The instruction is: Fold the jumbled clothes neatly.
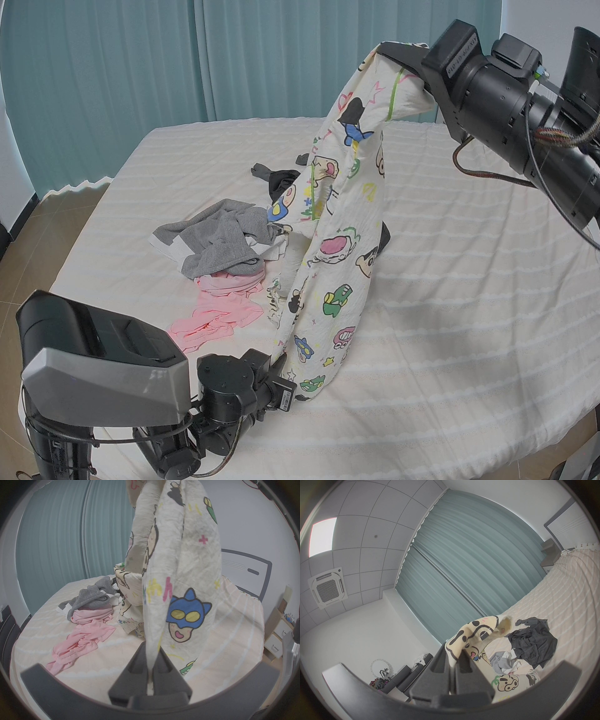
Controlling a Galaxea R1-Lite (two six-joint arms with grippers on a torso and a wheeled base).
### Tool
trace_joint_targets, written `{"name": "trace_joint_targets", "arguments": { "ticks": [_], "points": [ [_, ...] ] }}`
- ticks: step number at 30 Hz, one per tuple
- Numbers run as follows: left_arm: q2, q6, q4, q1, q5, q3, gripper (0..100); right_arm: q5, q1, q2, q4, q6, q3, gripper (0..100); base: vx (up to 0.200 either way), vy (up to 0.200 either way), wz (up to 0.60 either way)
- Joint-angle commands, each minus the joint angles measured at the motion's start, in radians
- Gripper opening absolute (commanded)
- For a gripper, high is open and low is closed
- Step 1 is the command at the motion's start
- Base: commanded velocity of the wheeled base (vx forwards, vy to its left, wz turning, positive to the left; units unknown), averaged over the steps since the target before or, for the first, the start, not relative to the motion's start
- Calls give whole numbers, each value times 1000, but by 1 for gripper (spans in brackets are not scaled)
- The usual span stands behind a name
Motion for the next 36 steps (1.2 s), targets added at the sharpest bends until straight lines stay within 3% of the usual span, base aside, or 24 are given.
{"name": "trace_joint_targets", "arguments": {
  "ticks": [1, 8, 15, 19, 26, 30, 32, 33, 36],
  "points": [
    [-8, -4, -2, -3, -2, 14, 0, 3, -14, -15, 0, 2, 18, 0, 0, 0, 0],
    [-92, -81, -4, 25, 1, 26, 0, 9, -64, -68, 4, 0, 90, 0, 0, 0, 0],
    [-261, -102, -2, 67, 1, 58, 0, 35, -173, -118, 10, -4, 179, 0, 0, 0, 0],
    [-419, -95, 27, 140, -2, 45, 0, 43, -270, -149, 10, -12, 254, 0, 0, 0, 0],
    [-669, -95, 300, 225, -8, -95, 0, 38, -374, -184, 9, -33, 314, 0, 0, 0, 0],
    [-808, -95, 551, 251, -10, -244, 0, 35, -403, -223, 7, -112, 379, 0, 0, 0, 0],
    [-816, -95, 570, 252, -10, -255, 0, 35, -405, -226, 6, -121, 383, 0, 0, 0, 0],
    [-867, -95, 683, 263, -8, -351, 0, 35, -416, -258, 3, -174, 414, 0, 0, 0, 0],
    [-907, -84, 755, 264, -4, -451, 0, 33, -417, -295, 3, -202, 420, 0, 0, 0, 0]
  ]
}}
